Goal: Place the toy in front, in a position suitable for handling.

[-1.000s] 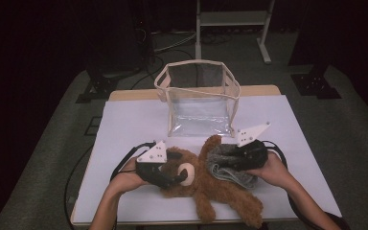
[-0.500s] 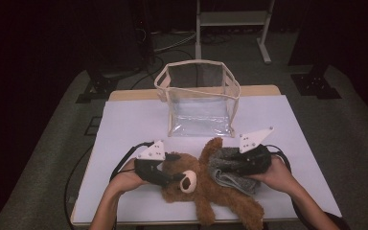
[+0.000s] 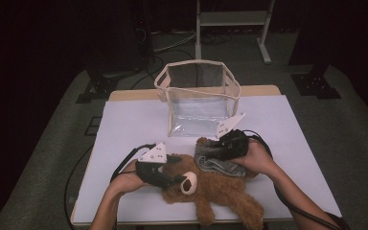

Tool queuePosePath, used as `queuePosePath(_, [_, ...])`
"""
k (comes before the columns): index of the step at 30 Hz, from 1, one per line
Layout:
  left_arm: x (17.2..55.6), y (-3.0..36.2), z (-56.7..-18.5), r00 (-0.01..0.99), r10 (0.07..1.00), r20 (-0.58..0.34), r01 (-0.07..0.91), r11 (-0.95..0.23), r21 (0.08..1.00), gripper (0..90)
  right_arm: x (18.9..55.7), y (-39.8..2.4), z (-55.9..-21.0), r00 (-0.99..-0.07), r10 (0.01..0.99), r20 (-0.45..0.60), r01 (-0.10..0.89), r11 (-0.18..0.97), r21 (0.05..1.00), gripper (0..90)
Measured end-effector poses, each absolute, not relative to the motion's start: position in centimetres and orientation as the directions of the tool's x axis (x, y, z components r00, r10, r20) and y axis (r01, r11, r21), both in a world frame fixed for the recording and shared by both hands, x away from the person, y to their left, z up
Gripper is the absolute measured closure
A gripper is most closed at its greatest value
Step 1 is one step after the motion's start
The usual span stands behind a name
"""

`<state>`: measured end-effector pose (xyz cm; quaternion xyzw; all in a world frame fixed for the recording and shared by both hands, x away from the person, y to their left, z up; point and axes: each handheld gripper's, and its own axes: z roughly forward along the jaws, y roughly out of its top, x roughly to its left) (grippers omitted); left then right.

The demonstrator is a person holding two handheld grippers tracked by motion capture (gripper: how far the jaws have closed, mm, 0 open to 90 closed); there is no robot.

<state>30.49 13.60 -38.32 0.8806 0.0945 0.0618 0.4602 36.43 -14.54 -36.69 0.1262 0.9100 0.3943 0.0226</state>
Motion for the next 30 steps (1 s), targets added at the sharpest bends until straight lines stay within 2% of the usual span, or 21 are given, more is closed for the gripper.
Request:
queuePosePath(6, [30.4, 13.5, -38.2, 0.975, 0.219, 0.032, 0.1, -0.566, 0.819, 36.6, 36.3, -16.5, -36.1, -0.955, 0.291, 0.056, 0.235, 0.629, 0.741, 72.7])
queuePosePath(13, [30.3, 13.3, -38.2, 0.976, 0.214, 0.041, 0.09, -0.568, 0.818, 36.6, 35.1, -14.2, -33.4, -0.975, 0.224, -0.002, 0.144, 0.635, 0.759, 72.4])
queuePosePath(17, [30.1, 13.1, -38.1, 0.978, 0.198, 0.058, 0.07, -0.582, 0.81, 36.6, 36.2, -12.1, -34.3, -0.98, 0.197, 0.007, 0.139, 0.666, 0.733, 72.5])
queuePosePath(21, [30.1, 13.2, -38.1, 0.979, 0.198, 0.056, 0.072, -0.586, 0.807, 36.6, 37.4, -11.3, -35.9, -0.976, 0.213, 0.042, 0.181, 0.691, 0.7, 72.6])
queuePosePath(24, [30.1, 13.3, -38.1, 0.978, 0.2, 0.052, 0.076, -0.581, 0.81, 36.6, 37.9, -11.8, -36.4, -0.972, 0.229, 0.057, 0.204, 0.691, 0.693, 72.6])
queuePosePath(30, [30.2, 13.4, -38.1, 0.978, 0.202, 0.051, 0.077, -0.578, 0.812, 36.3, 37.8, -17.0, -36.1, -0.945, 0.315, 0.091, 0.279, 0.627, 0.728, 72.6])
